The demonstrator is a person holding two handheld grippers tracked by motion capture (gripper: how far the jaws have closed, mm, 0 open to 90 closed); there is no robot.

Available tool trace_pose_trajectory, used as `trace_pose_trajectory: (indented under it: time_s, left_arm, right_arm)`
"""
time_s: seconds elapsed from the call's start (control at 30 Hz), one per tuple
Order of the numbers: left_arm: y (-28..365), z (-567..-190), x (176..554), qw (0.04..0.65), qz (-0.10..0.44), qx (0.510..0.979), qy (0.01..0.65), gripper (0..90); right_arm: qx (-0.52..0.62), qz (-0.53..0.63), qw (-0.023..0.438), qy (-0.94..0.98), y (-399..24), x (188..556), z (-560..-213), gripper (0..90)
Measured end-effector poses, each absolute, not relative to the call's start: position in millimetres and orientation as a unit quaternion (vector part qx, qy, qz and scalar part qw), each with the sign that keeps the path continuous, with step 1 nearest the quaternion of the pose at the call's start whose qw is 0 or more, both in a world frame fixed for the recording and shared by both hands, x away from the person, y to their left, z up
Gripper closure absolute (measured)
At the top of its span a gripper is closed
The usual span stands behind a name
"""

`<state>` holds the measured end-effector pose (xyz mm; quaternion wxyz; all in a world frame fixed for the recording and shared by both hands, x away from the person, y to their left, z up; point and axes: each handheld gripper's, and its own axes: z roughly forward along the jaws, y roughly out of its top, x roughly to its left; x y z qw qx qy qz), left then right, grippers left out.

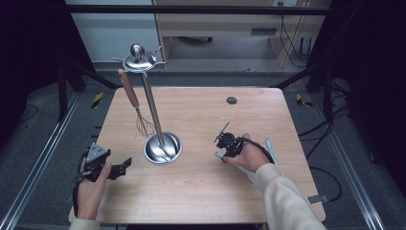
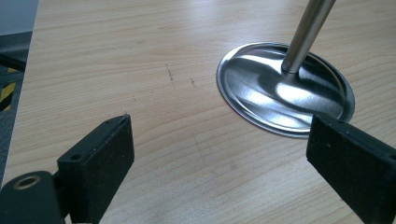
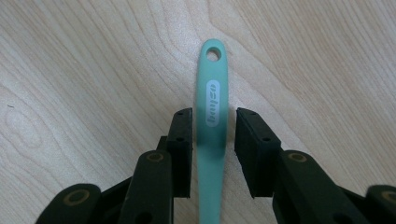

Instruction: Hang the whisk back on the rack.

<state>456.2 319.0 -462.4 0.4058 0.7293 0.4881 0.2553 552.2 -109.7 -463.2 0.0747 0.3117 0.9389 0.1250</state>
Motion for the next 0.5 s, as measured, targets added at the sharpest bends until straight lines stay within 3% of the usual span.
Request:
trace_pose_trajectory:
  time_s: [0.5]
  left_arm:
    - [318.7,-462.3,456.0,0.407,0.255,0.729,0.488,7.3]
  right_arm:
    - [0.309,0.112,0.069,0.942,-106.9,555.5,-466.8,71.4]
